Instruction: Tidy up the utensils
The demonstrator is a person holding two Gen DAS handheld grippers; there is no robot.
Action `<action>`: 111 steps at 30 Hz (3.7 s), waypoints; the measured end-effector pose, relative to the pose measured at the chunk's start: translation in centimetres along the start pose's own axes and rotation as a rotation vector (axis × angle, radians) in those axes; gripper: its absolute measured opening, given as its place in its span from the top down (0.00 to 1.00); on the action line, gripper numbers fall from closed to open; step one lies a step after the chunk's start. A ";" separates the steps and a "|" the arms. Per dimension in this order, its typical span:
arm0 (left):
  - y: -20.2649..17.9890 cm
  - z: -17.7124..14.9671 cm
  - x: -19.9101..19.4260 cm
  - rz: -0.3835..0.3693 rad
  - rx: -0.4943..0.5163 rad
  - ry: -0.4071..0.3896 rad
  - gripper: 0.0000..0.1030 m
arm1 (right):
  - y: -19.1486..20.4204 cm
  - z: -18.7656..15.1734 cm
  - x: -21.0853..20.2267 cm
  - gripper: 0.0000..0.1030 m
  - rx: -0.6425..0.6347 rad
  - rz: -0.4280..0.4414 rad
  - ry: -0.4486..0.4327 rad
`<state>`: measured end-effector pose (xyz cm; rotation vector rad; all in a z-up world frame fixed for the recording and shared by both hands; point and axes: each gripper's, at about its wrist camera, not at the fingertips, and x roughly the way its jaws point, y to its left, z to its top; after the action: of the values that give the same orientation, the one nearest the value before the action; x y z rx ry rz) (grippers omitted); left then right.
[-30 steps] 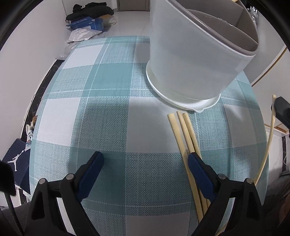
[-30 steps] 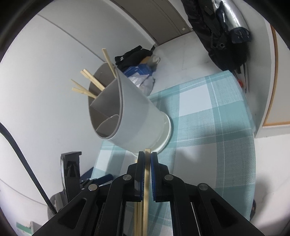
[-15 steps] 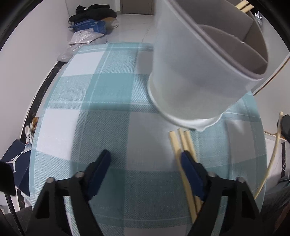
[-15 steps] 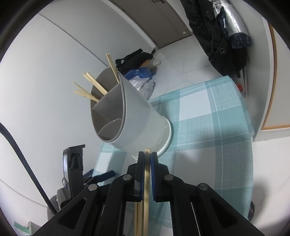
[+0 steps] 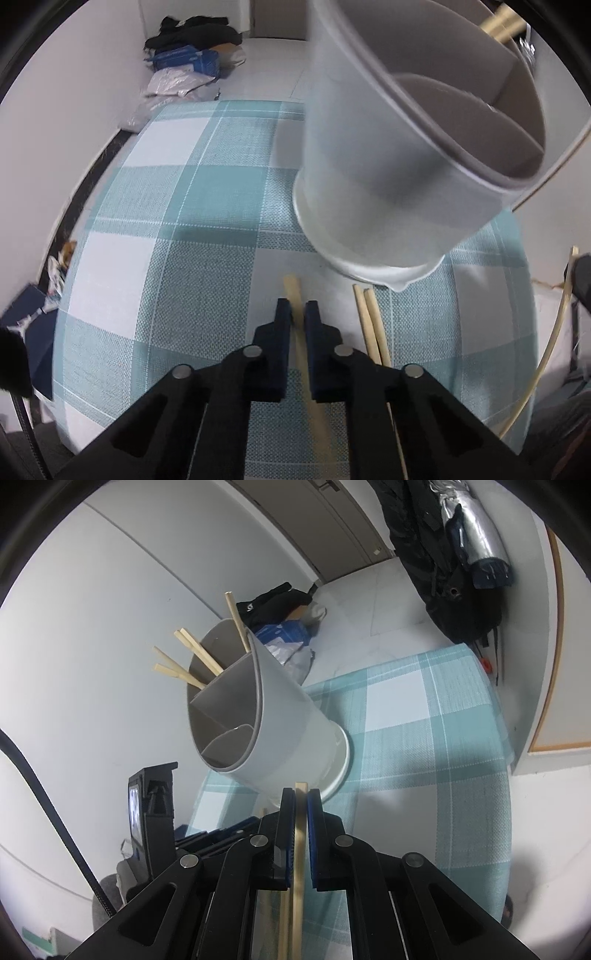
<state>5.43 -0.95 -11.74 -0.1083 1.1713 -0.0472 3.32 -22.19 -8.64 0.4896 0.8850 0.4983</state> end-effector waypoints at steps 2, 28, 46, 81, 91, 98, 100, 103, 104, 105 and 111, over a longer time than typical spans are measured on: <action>0.6 0.2 0.0 -0.015 -0.026 0.000 0.97 | 0.3 -0.1 0.0 0.95 -0.010 -0.004 -0.001; 1.4 -1.6 -12.5 -0.178 0.047 -0.467 0.97 | 6.1 -1.4 -3.3 0.95 -0.246 -0.114 -0.195; 0.6 -1.0 -15.8 -0.197 0.136 -0.500 0.97 | 8.1 -1.1 -5.0 0.95 -0.294 -0.112 -0.266; 2.3 1.0 -15.3 -0.235 0.066 -0.478 0.97 | -2.0 1.4 0.5 0.73 -0.024 -0.305 0.026; 5.3 0.9 -14.0 -0.273 0.016 -0.465 1.00 | -6.9 4.8 5.1 0.65 0.099 -0.427 0.121; 6.1 1.3 -13.7 -0.291 -0.003 -0.446 1.00 | -5.6 5.3 8.6 0.66 0.002 -0.572 0.127; 6.2 1.4 -13.4 -0.305 -0.006 -0.429 1.00 | -5.1 5.1 8.8 0.75 -0.034 -0.615 0.115; 6.9 1.5 -12.8 -0.316 -0.027 -0.401 1.00 | -5.3 4.5 8.4 0.91 -0.030 -0.627 0.092; 7.3 1.4 -12.6 -0.322 -0.032 -0.390 1.00 | -5.5 4.5 8.2 0.92 -0.020 -0.613 0.083; 7.6 1.5 -12.3 -0.318 -0.046 -0.374 1.00 | -5.7 4.3 8.0 0.94 -0.018 -0.603 0.079; 10.6 1.9 -10.5 -0.208 -0.157 -0.317 0.73 | -5.5 4.2 7.3 0.95 -0.045 -0.525 0.081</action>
<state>2.87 10.70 -2.56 -0.3632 0.8424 -0.1173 11.86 -22.96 -13.98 0.1815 1.0338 0.0567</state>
